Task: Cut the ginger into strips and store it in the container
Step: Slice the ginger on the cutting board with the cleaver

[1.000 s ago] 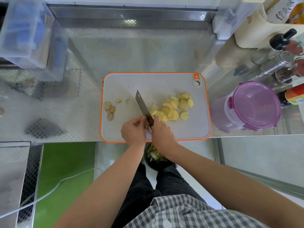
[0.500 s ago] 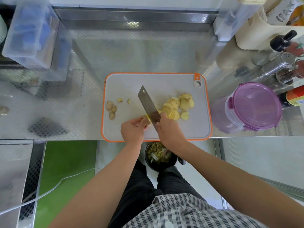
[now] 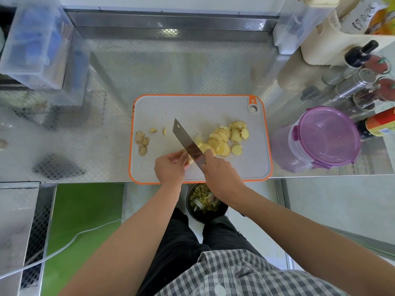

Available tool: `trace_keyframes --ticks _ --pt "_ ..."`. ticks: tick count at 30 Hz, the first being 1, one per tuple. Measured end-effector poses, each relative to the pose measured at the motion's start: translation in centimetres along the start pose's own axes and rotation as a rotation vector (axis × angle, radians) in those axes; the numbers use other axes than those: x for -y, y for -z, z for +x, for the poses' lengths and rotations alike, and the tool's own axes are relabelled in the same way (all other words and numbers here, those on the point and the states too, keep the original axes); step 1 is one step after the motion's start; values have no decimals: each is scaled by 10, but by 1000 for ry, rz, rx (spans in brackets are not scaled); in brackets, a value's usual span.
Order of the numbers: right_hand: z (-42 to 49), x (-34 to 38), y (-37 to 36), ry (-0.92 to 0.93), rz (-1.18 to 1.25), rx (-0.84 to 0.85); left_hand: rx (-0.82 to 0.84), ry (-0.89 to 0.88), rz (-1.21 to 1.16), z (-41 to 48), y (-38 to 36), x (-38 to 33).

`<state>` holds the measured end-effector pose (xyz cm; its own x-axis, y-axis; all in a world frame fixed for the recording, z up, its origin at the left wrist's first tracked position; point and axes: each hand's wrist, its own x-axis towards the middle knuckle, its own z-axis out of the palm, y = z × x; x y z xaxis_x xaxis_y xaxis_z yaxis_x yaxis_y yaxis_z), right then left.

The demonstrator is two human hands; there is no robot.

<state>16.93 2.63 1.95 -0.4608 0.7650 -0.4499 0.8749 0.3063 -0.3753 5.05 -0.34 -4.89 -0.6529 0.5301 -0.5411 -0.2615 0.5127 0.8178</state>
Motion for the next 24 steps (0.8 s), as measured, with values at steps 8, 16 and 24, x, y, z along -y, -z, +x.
trace_keyframes --ticks 8,16,24 --pt "2 8 3 -37 -28 21 -18 -23 87 3 0 2" --pt "-5 9 5 -44 -8 44 -28 -45 146 6 -1 7" --pt "16 25 6 -40 40 39 -30 -69 186 7 -1 9"
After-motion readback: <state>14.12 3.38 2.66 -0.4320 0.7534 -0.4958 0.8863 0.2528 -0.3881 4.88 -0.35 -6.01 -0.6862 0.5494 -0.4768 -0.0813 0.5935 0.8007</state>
